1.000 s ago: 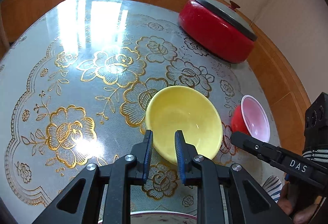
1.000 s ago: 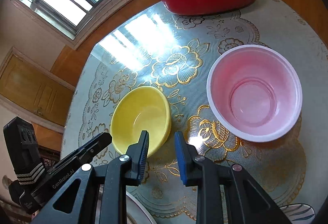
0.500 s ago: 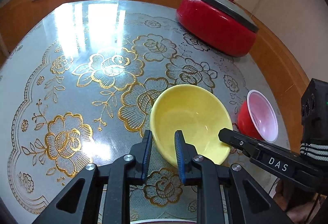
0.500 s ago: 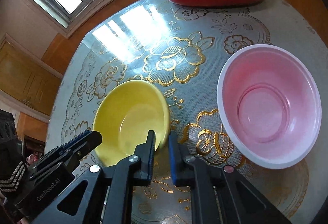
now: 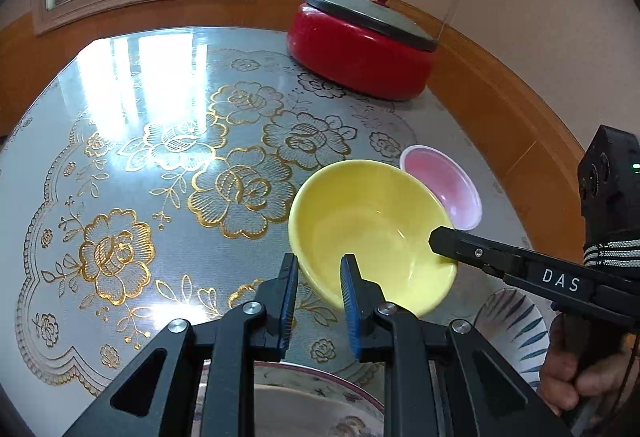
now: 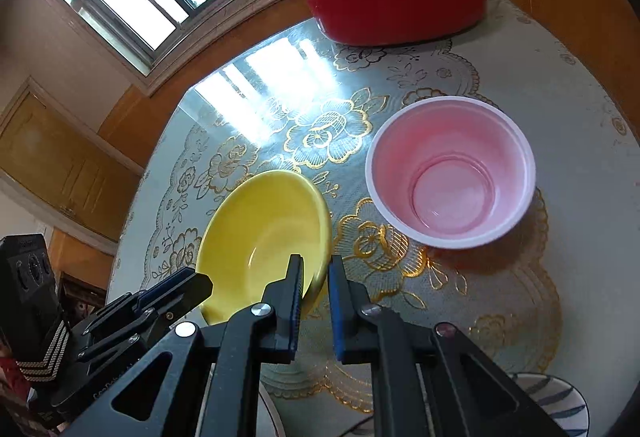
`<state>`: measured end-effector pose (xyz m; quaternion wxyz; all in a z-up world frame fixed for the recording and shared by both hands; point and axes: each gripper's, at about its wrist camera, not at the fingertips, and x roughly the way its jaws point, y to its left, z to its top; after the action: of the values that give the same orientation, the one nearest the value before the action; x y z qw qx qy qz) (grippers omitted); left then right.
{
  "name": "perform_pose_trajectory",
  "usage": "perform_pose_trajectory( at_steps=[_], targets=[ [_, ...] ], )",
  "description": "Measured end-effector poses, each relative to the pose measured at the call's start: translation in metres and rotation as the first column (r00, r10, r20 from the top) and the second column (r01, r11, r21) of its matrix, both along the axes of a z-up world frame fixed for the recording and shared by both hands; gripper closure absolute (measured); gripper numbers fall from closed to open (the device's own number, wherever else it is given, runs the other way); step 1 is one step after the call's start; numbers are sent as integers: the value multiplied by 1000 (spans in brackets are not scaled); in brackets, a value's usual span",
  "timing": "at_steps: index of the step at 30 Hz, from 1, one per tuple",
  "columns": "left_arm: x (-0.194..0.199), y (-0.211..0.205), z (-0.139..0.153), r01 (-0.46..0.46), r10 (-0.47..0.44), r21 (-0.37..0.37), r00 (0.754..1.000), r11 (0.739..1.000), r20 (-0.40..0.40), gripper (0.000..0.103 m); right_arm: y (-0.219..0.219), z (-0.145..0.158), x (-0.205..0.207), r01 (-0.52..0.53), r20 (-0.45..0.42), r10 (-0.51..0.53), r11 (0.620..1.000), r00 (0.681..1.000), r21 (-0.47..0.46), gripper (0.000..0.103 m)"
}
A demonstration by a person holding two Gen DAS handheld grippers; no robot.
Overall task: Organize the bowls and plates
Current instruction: 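Carry the yellow bowl with both grippers and lower it into the striped bowl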
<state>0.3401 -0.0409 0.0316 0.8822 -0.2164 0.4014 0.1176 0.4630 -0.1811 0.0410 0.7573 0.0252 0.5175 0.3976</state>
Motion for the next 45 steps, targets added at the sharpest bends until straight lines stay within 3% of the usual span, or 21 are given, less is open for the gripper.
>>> perform_pose_trajectory(
  at_steps=[10,18,24,36,45],
  targets=[
    [-8,-65,20,173,-172,-7,983,985,63,81,-82,33,-28,116,77,-119,992,990,43,92],
    [-15,-109,24,304,-304,13,950,953,66,81,-137,28,-55,212,83,-214,977,973,37,92],
    [-20,-132,18,386,-387,26,921,922,46,81,-168,9,-69,276,38,-276,961,960,11,92],
    [-29,-157,-2,458,-458,35,889,888,-20,81,-187,-19,-86,334,9,-334,942,943,-47,92],
    [-28,-161,-17,471,-469,38,882,881,-54,81,-185,-27,-97,321,37,-319,942,947,-95,91]
  ],
)
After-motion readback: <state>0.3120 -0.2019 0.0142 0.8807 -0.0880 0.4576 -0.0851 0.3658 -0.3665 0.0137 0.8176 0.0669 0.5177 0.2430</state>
